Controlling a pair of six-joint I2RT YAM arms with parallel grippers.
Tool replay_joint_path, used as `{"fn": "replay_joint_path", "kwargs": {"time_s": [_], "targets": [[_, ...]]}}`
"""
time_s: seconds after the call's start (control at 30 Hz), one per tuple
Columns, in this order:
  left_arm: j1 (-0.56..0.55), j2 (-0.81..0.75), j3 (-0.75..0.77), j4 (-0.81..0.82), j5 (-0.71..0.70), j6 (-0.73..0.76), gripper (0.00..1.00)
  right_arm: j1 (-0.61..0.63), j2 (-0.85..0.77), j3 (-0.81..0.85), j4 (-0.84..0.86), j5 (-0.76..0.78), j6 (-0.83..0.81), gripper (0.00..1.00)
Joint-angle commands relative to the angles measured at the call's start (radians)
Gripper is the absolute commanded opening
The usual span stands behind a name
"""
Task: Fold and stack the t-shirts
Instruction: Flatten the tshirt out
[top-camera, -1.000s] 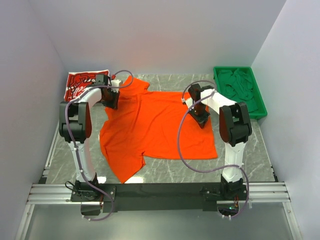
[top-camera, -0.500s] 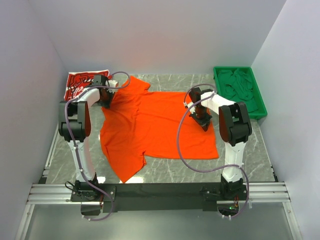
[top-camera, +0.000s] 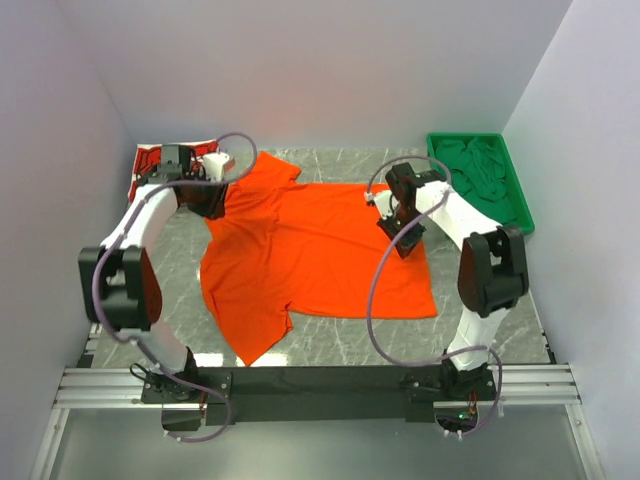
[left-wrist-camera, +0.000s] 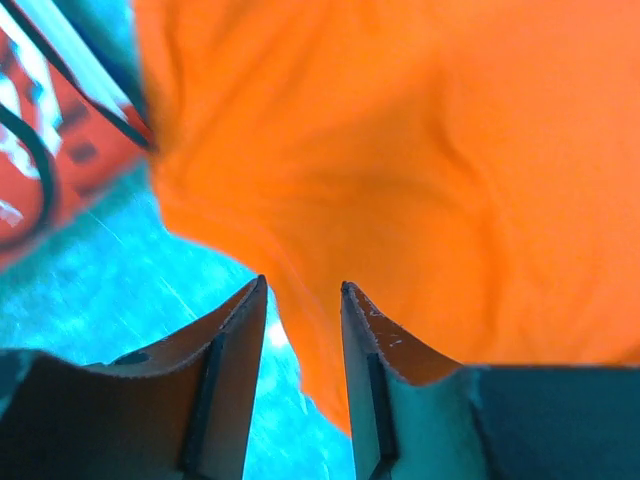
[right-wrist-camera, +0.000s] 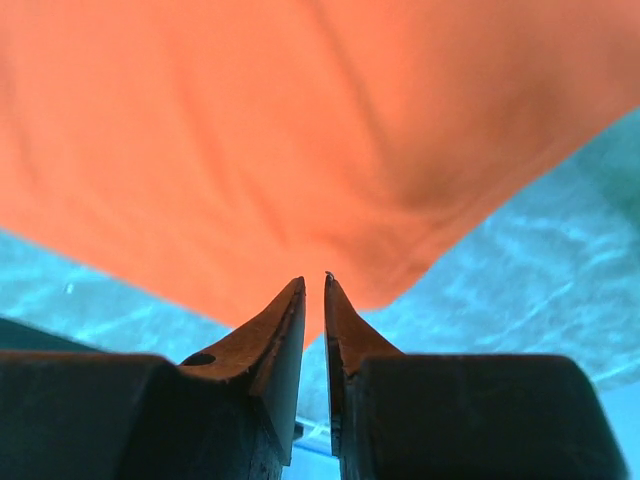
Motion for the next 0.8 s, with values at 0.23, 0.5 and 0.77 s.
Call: {"fn": "replay_joint_path", "kwargs": {"time_s": [0.23, 0.5, 0.77], "targets": [[-0.001, -0.197, -0.404, -0.062, -0.048, 0.122, 0.39, 0.006, -0.056, -0.304, 0.087, 0.068, 0.000, 0.18], [0.051, -0.232, -0.632, -0.041, -0.208, 0.190, 0.37, 0.001, -0.033, -0.436, 0.170, 0.177, -0.013, 0.17], [0.096, -0.380, -0.749, -0.081, -0.291, 0.315, 0.41, -0.002, -0.056, -0.479, 0.178, 0.193, -0.017, 0.17]]}}
